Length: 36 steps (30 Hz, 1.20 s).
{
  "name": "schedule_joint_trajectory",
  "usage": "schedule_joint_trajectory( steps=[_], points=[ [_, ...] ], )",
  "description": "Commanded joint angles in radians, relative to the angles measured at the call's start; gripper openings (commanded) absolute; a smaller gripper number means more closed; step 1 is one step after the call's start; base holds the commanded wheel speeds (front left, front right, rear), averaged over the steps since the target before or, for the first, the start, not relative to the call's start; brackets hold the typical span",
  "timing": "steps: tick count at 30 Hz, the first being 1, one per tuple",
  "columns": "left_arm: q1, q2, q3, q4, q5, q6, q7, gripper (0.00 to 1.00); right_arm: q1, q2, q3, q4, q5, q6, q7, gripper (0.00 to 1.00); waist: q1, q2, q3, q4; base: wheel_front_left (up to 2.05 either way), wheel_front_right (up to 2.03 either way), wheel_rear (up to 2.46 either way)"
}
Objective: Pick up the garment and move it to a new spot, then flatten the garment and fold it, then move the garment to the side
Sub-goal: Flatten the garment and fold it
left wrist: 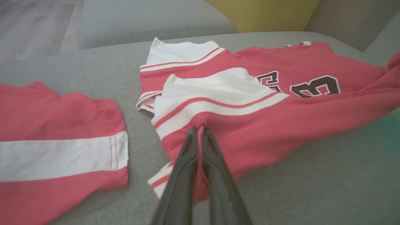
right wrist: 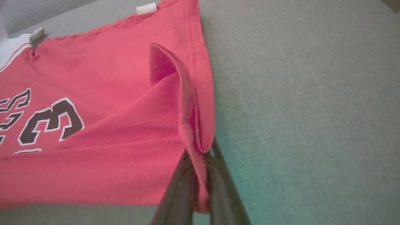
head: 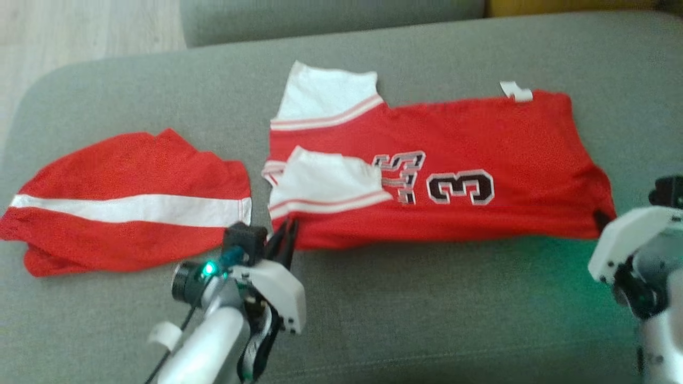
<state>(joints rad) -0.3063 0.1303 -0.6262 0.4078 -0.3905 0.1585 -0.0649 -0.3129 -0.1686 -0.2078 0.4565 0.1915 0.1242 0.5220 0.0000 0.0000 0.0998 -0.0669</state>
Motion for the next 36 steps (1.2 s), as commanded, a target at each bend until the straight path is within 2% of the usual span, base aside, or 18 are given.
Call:
schedule_joint_trajectory(
  steps=[1,7,11,19,20,21,22,29,33,36],
  points=[
    [-0.017,0.028,0.034,-0.034,-0.007,0.005,0.000,0.00,-0.004,-0.027,0.018,-0.045,0.011,0.007,0.011,0.00,0.0000,0.0000,-0.026,0.006,0.00,0.00,0.00],
    [0.066,0.030,-0.006,-0.100,-0.036,-0.006,0.075,0.00,0.111,-0.072,0.015,-0.189,0.057,0.007,0.160,0.00,0.0000,0.0000,-0.069,0.016,0.00,0.00,0.00],
    [0.112,0.037,-0.032,-0.150,-0.039,-0.002,0.111,0.00,0.181,-0.074,0.002,-0.279,0.073,0.007,0.235,0.00,0.0000,0.0000,-0.079,0.018,0.00,0.00,0.00],
    [0.143,0.048,-0.051,-0.175,-0.039,0.011,0.131,0.00,0.248,-0.043,-0.016,-0.347,0.063,0.007,0.268,0.00,0.0000,0.0000,-0.083,0.006,0.00,0.00,0.00],
    [0.142,0.049,-0.050,-0.174,-0.036,0.014,0.129,0.00,0.250,-0.041,-0.017,-0.352,0.053,0.007,0.257,0.25,0.0000,0.0000,-0.082,0.004,0.00,0.00,0.00],
    [0.141,0.051,-0.051,-0.172,-0.034,0.017,0.128,0.53,0.251,-0.035,-0.024,-0.353,0.046,0.007,0.248,1.00,0.0000,0.0000,-0.082,0.002,0.00,0.00,0.00],
    [0.141,0.051,-0.052,-0.170,-0.034,0.019,0.130,1.00,0.250,-0.030,-0.027,-0.353,0.041,0.007,0.240,1.00,0.0000,0.0000,-0.082,0.000,0.00,0.00,0.00],
    [0.128,0.069,-0.035,-0.183,-0.029,0.041,0.125,1.00,0.201,-0.015,-0.025,-0.373,0.004,0.007,0.092,1.00,0.0000,0.0000,-0.077,-0.025,0.00,0.00,0.00],
    [0.095,0.073,0.020,-0.222,-0.037,0.064,0.062,1.00,0.164,-0.016,0.017,-0.388,-0.007,0.007,-0.034,1.00,0.0000,0.0000,-0.062,-0.043,0.00,0.00,0.00],
    [0.057,0.070,0.062,-0.249,-0.054,0.057,0.004,1.00,0.133,-0.012,0.049,-0.393,-0.011,0.007,-0.119,1.00,0.0000,0.0000,-0.045,-0.059,0.00,0.00,0.00]
  ],
)
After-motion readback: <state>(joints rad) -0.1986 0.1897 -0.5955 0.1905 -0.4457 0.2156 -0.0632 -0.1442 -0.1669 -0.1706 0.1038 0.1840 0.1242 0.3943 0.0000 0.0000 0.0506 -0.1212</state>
